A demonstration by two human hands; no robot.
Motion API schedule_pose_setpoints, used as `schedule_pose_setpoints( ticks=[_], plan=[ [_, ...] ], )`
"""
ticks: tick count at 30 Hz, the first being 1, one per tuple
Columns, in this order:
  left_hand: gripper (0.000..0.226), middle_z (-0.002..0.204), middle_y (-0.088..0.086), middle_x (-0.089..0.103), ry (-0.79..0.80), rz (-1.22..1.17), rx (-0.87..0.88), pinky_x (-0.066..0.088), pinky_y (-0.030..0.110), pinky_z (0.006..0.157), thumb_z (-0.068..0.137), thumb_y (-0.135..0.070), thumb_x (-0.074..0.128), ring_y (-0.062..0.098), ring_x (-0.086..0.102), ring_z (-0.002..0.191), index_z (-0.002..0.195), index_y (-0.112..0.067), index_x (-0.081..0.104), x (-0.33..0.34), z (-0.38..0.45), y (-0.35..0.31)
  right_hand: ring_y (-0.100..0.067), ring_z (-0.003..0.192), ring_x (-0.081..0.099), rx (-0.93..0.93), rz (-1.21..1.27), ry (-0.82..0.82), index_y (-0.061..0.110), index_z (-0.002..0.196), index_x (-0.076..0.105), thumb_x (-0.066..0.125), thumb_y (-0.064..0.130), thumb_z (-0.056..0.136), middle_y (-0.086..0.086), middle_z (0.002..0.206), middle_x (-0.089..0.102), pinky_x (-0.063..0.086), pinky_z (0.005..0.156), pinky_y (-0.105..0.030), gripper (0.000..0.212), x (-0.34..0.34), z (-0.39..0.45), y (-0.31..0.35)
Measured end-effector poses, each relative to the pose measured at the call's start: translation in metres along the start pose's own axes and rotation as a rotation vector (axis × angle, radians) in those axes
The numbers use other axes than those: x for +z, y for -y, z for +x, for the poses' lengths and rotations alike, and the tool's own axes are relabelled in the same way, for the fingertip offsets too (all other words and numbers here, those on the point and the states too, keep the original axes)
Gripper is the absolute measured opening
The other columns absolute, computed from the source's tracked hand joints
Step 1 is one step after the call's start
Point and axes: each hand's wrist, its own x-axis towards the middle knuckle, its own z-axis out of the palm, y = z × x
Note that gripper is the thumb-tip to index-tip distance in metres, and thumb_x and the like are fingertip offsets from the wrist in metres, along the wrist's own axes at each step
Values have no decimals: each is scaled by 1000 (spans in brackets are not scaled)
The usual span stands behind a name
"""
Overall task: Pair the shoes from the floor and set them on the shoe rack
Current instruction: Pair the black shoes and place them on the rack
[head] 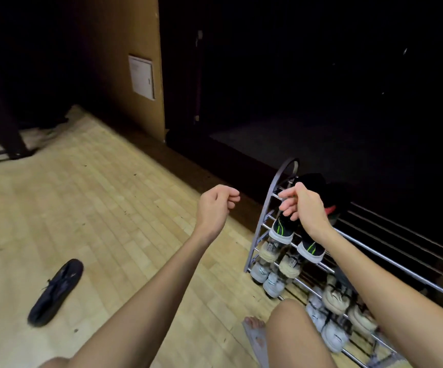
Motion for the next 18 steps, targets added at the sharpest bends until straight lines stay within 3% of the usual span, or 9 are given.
schedule_pose_setpoints(
  ticks=[9, 18],
  plan=[
    [29, 79, -1, 69, -326, -24, -8, 45, 23, 64, 98, -17, 42, 7, 57, 69, 86, -15, 69, -139, -56, -7, -13, 54, 56, -182, 14, 350, 10, 87, 72, 27, 31, 107, -7, 66, 66, 41, 48, -25, 53, 132, -53, 47],
    [29, 75, 0, 67, -557, -66, -65, 43, 23, 60, 98, -15, 42, 9, 55, 62, 85, -14, 68, -236, -101, 12, -15, 60, 58, -243, -37, 553, 13, 87, 72, 27, 30, 106, -9, 69, 68, 43, 56, -33, 51, 247, -110, 57]
  ],
)
